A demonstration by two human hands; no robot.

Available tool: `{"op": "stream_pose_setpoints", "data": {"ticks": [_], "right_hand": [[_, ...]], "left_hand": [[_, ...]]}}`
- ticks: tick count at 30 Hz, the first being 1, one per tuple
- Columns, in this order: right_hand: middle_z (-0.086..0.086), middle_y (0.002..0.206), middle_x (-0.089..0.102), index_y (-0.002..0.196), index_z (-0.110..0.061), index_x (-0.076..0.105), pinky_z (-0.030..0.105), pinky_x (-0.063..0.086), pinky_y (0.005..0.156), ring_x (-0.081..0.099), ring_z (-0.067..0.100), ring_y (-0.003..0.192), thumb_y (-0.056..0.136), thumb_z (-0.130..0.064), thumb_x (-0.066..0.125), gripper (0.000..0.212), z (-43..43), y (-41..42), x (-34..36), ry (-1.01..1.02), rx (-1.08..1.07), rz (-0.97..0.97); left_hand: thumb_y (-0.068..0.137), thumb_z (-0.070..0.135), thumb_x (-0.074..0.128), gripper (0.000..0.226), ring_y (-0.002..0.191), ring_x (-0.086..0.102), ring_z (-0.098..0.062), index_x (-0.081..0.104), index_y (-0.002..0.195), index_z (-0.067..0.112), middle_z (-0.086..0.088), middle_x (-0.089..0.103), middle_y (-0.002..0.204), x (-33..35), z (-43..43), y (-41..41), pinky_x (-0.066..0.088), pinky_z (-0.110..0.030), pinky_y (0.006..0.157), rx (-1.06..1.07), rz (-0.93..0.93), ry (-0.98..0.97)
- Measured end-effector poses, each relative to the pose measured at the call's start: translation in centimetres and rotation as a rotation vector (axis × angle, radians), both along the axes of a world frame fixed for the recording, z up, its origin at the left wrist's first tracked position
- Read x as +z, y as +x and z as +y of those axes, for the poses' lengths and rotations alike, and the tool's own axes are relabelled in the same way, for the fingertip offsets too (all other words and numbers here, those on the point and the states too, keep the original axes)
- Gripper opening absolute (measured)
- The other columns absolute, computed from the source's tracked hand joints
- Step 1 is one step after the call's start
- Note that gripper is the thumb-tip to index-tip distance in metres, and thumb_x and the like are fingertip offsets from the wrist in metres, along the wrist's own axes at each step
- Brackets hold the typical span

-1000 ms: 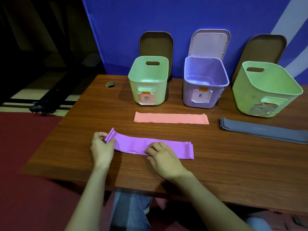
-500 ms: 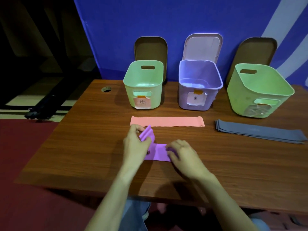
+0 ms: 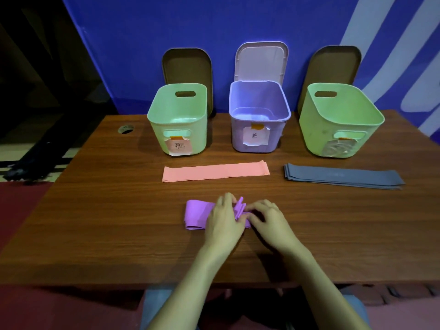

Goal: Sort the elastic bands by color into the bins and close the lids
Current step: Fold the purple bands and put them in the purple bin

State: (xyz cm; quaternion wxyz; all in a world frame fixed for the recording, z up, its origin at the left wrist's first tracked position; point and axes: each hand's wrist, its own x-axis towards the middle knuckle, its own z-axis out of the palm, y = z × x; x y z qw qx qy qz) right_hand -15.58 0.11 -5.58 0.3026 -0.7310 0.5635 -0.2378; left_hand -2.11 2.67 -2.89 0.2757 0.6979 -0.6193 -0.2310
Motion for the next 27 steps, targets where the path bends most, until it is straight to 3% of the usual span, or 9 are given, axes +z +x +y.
{"op": "stream_pose_setpoints", "data": {"ticks": [5, 8, 11, 14, 16, 19, 22, 24, 27], "right_hand": [[-0.001, 0.105, 0.063, 0.104, -0.017, 0.064, 0.017, 0.033, 0.082, 0.054, 0.012, 0.100, 0.096, -0.020, 0.047, 0.019, -1.2, 0.0, 1.9, 0.073, -0.106, -0.187], [-0.003, 0.103, 0.058, 0.107, -0.017, 0.061, 0.018, 0.034, 0.078, 0.053, 0.010, 0.094, 0.091, -0.027, 0.057, 0.019, -1.8, 0.9, 2.9, 0.060, -0.041, -0.124], [0.003, 0.103, 0.060, 0.102, -0.015, 0.064, 0.020, 0.033, 0.074, 0.053, 0.015, 0.092, 0.084, -0.018, 0.066, 0.019, -2.4, 1.2, 2.7, 0.100, 0.055, 0.072], [0.003, 0.103, 0.058, 0.095, -0.017, 0.064, 0.022, 0.034, 0.074, 0.051, 0.014, 0.088, 0.081, -0.016, 0.068, 0.014, -2.5, 1.1, 2.6, 0.150, 0.034, 0.055], [0.001, 0.101, 0.054, 0.093, -0.020, 0.062, 0.023, 0.035, 0.075, 0.049, 0.014, 0.089, 0.083, -0.016, 0.067, 0.013, -2.4, 1.3, 2.5, 0.145, 0.039, 0.053], [-0.003, 0.099, 0.051, 0.097, -0.019, 0.061, 0.024, 0.034, 0.075, 0.047, 0.013, 0.090, 0.084, -0.016, 0.064, 0.013, -2.2, 1.6, 2.2, 0.121, 0.041, 0.081], [-0.004, 0.100, 0.051, 0.095, -0.021, 0.060, 0.024, 0.035, 0.076, 0.047, 0.012, 0.091, 0.085, -0.018, 0.063, 0.011, -2.2, 1.5, 1.9, 0.105, 0.038, 0.083], [-0.004, 0.101, 0.051, 0.094, -0.024, 0.057, 0.025, 0.036, 0.077, 0.049, 0.015, 0.095, 0.085, -0.018, 0.063, 0.012, -2.1, 1.5, 1.7, 0.108, 0.030, 0.073], [0.001, 0.110, 0.055, 0.107, -0.019, 0.057, 0.027, 0.039, 0.085, 0.048, 0.020, 0.109, 0.083, -0.016, 0.063, 0.024, -2.1, 1.7, 1.5, 0.087, 0.015, 0.108]], "left_hand": [[0.092, 0.042, 0.050, 0.026, 0.100, 0.058, -0.016, 0.053, 0.106, 0.020, 0.003, 0.062, 0.102, 0.3, 0.6, 1.4, 0.041, -0.024, 0.084, -0.060, 0.150, 0.122], [0.098, 0.019, 0.042, 0.008, 0.097, 0.063, -0.023, 0.050, 0.098, 0.017, -0.007, 0.065, 0.098, 0.1, 0.2, 2.5, 0.048, -0.036, 0.092, 0.005, 0.283, 0.110], [0.091, 0.000, 0.046, 0.020, 0.090, 0.066, -0.025, 0.048, 0.092, 0.019, -0.005, 0.060, 0.095, 0.1, 0.4, 3.3, 0.052, -0.046, 0.089, 0.083, 0.396, 0.082], [0.080, 0.003, 0.063, 0.027, 0.102, 0.054, -0.028, 0.054, 0.102, 0.014, -0.008, 0.053, 0.108, -0.5, 1.3, 4.9, 0.043, -0.039, 0.094, 0.254, 0.080, -0.088], [0.079, 0.020, 0.069, 0.045, 0.116, 0.041, -0.033, 0.050, 0.117, 0.007, -0.015, 0.046, 0.121, -1.2, 1.8, 5.9, 0.032, -0.042, 0.098, 0.444, -0.107, -0.060], [0.082, 0.042, 0.064, 0.057, 0.125, 0.030, -0.035, 0.047, 0.124, 0.007, -0.016, 0.038, 0.131, -1.8, 1.7, 6.5, 0.025, -0.042, 0.105, 0.546, -0.072, 0.212], [0.081, 0.039, 0.064, 0.042, 0.125, 0.030, -0.032, 0.055, 0.111, 0.013, -0.012, 0.039, 0.130, -2.0, 0.8, 6.6, 0.024, -0.039, 0.106, 0.581, 0.071, 0.272], [0.079, 0.027, 0.066, 0.028, 0.117, 0.038, -0.029, 0.054, 0.101, 0.015, -0.008, 0.046, 0.117, -1.9, 0.6, 6.5, 0.031, -0.036, 0.101, 0.573, 0.227, 0.194], [0.081, 0.007, 0.061, 0.018, 0.082, 0.049, -0.020, 0.048, 0.093, 0.011, -0.004, 0.053, 0.092, -0.8, 1.1, 5.6, 0.038, -0.021, 0.069, 0.424, 0.494, 0.022]]}}
